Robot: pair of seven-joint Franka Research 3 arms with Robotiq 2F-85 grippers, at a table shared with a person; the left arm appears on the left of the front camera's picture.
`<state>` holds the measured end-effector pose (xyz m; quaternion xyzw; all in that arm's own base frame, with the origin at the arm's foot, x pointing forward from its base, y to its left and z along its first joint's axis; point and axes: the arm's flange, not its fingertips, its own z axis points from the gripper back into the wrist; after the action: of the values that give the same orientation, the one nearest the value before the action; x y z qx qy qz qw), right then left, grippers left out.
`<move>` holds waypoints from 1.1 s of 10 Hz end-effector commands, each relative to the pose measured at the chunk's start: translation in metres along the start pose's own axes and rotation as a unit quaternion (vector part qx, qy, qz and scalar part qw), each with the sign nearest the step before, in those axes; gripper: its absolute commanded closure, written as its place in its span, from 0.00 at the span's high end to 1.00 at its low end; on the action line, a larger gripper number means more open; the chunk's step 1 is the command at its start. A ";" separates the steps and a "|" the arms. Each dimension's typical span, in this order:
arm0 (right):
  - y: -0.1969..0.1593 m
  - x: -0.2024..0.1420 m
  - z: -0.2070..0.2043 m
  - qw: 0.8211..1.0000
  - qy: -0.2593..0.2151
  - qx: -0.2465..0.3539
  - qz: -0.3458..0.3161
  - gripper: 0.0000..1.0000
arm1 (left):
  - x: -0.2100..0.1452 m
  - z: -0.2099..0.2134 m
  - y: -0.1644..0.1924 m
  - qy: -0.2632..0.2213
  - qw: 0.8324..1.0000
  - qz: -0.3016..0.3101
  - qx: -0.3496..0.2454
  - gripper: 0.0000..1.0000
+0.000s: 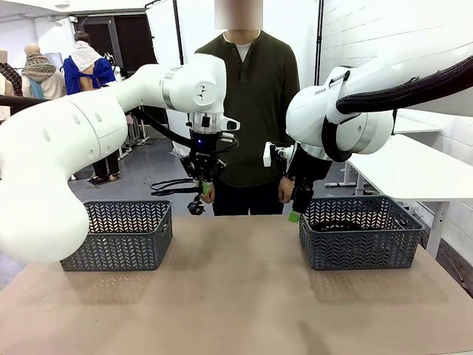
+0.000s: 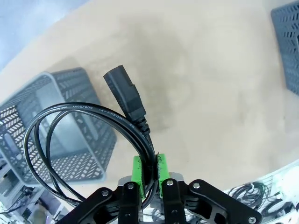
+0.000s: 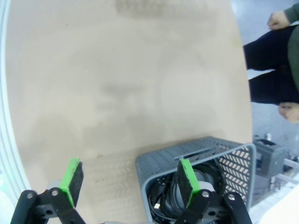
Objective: Organize the cables according to human instructions.
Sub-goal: Pick up a bundle of cables and place it in the basket indicated by the human.
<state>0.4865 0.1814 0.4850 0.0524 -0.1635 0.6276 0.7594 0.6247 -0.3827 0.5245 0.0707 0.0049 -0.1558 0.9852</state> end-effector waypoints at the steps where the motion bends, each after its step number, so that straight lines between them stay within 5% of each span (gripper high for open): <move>1: 0.000 0.000 0.000 1.000 0.004 -0.003 -0.002 1.00 | 0.036 0.035 0.013 -0.003 1.000 -0.026 0.011 0.00; 5: 0.000 0.000 0.000 1.000 0.004 -0.003 -0.002 1.00 | 0.000 0.038 0.079 -0.003 0.999 -0.038 -0.004 0.00; 11: 0.000 0.000 0.000 1.000 0.004 -0.003 -0.002 1.00 | -0.043 0.025 0.129 -0.083 0.993 0.081 -0.002 0.00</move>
<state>0.4865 0.1812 0.4851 0.0523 -0.1637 0.6274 0.7595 0.6691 -0.2722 0.5869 0.0537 -0.0573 -0.1026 0.9916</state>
